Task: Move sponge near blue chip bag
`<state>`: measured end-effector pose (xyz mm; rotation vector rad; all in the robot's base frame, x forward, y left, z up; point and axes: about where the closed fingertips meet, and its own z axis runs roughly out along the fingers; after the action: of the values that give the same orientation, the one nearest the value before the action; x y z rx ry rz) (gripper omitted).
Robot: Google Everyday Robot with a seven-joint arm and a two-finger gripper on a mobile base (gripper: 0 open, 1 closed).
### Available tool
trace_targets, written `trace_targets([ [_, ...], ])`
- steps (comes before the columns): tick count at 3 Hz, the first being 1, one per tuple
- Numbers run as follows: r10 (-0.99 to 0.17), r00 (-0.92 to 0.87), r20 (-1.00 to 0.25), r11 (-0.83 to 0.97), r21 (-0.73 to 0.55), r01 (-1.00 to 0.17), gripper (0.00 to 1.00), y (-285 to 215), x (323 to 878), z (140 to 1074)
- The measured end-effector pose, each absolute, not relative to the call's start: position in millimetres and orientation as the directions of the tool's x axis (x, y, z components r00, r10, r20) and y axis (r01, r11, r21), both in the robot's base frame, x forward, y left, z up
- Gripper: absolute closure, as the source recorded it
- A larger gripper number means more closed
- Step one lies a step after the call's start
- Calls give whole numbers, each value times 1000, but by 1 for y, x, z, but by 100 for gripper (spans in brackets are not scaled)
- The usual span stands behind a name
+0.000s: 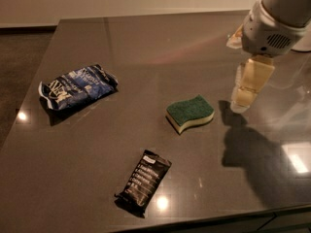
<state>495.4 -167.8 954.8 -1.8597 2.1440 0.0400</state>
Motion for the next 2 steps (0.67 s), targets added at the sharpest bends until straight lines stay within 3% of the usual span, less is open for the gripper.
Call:
trace_targets([
  [2, -970, 11, -245, 20, -124, -992, 0, -127, 495, 904],
])
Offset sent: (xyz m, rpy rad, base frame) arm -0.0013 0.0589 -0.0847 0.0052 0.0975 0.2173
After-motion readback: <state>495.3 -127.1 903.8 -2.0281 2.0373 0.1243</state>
